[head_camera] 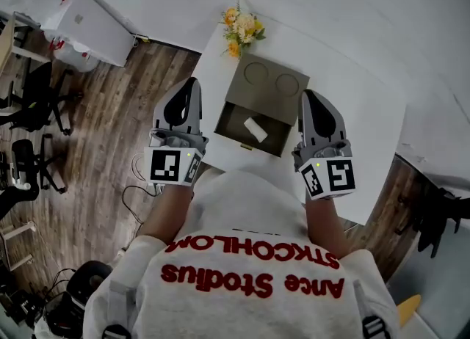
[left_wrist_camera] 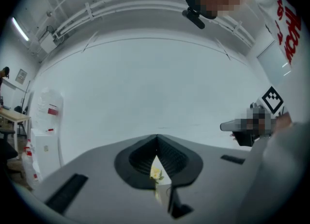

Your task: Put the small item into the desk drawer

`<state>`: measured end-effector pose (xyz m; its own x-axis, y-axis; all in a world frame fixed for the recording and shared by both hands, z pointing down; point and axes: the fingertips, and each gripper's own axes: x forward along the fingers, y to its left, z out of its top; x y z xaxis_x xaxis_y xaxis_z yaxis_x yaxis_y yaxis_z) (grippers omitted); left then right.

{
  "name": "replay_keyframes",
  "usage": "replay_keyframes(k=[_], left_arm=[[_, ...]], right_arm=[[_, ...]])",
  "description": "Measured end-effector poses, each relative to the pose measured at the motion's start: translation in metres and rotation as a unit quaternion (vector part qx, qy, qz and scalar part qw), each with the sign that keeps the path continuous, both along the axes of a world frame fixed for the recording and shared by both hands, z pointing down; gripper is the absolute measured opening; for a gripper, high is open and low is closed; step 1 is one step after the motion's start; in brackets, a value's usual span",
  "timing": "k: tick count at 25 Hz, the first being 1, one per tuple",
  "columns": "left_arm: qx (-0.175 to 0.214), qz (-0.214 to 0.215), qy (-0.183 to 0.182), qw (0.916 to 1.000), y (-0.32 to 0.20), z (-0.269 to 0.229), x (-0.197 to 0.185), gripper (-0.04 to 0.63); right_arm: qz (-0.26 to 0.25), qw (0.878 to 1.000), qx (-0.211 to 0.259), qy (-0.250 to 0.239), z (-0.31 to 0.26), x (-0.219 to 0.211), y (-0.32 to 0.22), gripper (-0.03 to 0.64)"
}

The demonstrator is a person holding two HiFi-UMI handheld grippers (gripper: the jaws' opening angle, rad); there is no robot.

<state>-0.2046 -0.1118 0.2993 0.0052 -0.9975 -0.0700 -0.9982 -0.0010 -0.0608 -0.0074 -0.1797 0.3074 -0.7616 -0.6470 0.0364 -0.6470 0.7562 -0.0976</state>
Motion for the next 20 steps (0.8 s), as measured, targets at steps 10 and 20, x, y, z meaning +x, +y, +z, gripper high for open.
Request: replay_keyframes(k=[10,20], left_arm=[[0.001,0.1,0.005,0.995,-0.042,0.001,0.065,0.008],[0.002,0.173,0.007,0.9849,-0.067,0.0,0.115,0.008]], right_arm=[[0.111,0.994,0.001,-0.003,-0.002,0.081,-0.005,0.006],[0.186,0.983,-0.006,-0.01,0.001,0.135,0.0,0.005]])
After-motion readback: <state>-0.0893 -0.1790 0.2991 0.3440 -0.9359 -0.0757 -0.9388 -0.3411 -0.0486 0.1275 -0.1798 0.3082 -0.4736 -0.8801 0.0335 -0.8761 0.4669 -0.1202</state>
